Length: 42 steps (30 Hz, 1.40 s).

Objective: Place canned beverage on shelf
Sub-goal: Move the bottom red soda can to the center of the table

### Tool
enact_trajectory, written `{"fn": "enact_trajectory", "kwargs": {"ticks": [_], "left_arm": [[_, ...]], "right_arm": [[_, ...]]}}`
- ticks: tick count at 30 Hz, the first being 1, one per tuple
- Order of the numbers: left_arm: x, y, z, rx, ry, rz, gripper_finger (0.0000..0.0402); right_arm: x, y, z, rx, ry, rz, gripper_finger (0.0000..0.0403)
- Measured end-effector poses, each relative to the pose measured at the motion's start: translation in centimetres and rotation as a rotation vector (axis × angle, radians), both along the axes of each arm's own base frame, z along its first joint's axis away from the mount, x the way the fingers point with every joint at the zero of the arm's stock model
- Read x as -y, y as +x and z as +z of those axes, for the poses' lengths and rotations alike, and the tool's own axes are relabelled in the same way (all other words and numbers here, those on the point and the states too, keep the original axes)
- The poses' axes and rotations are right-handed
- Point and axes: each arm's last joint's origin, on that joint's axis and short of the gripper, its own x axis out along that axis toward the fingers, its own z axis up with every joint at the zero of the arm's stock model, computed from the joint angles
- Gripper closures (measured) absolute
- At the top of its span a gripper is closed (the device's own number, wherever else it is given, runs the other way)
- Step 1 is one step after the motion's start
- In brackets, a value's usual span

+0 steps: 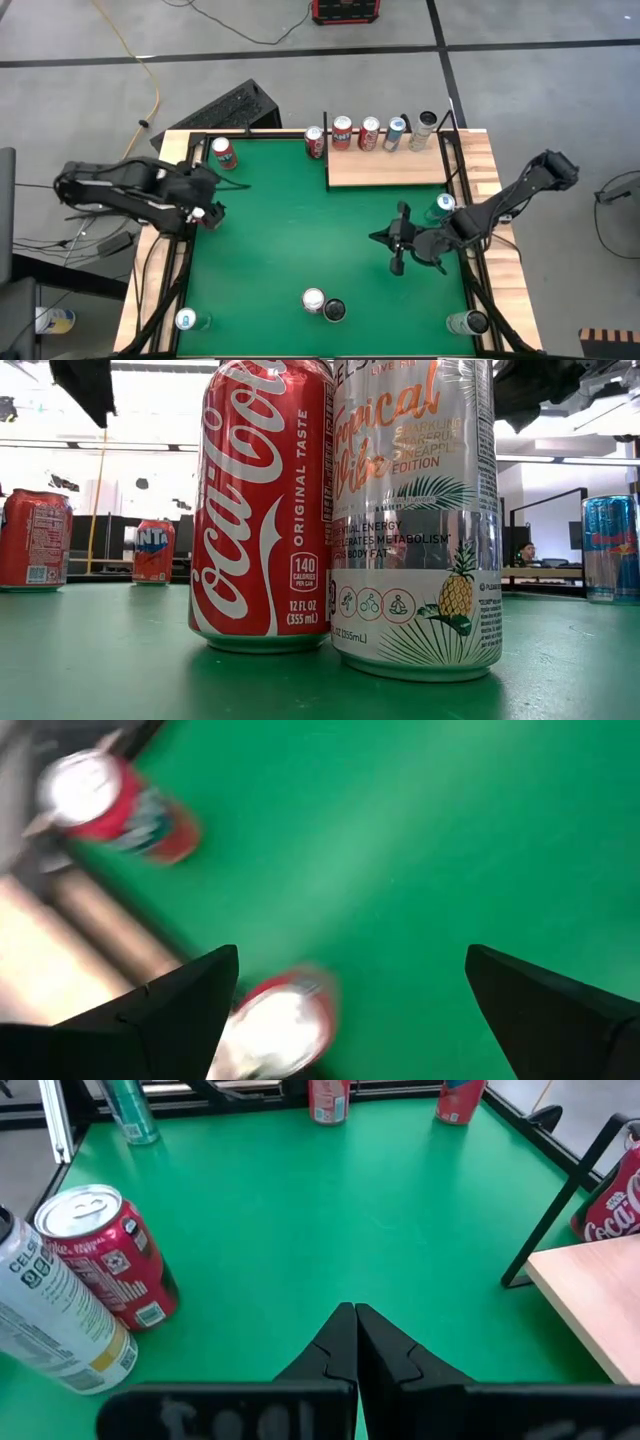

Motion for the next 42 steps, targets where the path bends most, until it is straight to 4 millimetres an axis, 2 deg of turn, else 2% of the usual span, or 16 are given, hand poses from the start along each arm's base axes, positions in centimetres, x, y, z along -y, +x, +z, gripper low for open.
{"fn": "enact_trajectory", "kwargs": {"ticks": [2,6,10,15,27,39,42], "left_arm": [[0.1,0.7,-0.4,-0.118,0.023,0.011,0.003],[0.5,2.6,-2.2,-0.241,-0.014,-0.042,0.003],[0.1,3.4,-4.3,-0.356,-0.035,-0.036,0.0031],[-0.8,2.6,-5.5,-0.4,-0.09,0.006,0.0031],[-1.3,-0.7,-5.2,-0.29,-0.102,0.084,0.0031],[-1.3,-1.3,-8.9,-0.422,-0.105,0.101,0.0031],[-1.3,-1.3,-9.3,-0.413,-0.113,0.082,0.0031]], "right_arm": [[-0.2,0.1,-0.2,-0.005,0.003,0.004,0.0381],[-0.6,0.2,-0.6,-0.024,0.001,0.021,0.0381],[-0.7,0.2,-0.7,-0.042,0.007,0.046,0.0381],[-0.8,0.1,-0.8,-0.05,0.015,0.061,0.0381],[-0.7,0.1,-0.8,-0.056,0.012,0.059,0.0381],[-0.7,0.1,-0.8,-0.057,0.014,0.062,0.0381],[-0.7,0.1,-0.8,-0.06,0.016,0.067,0.0381]]}}
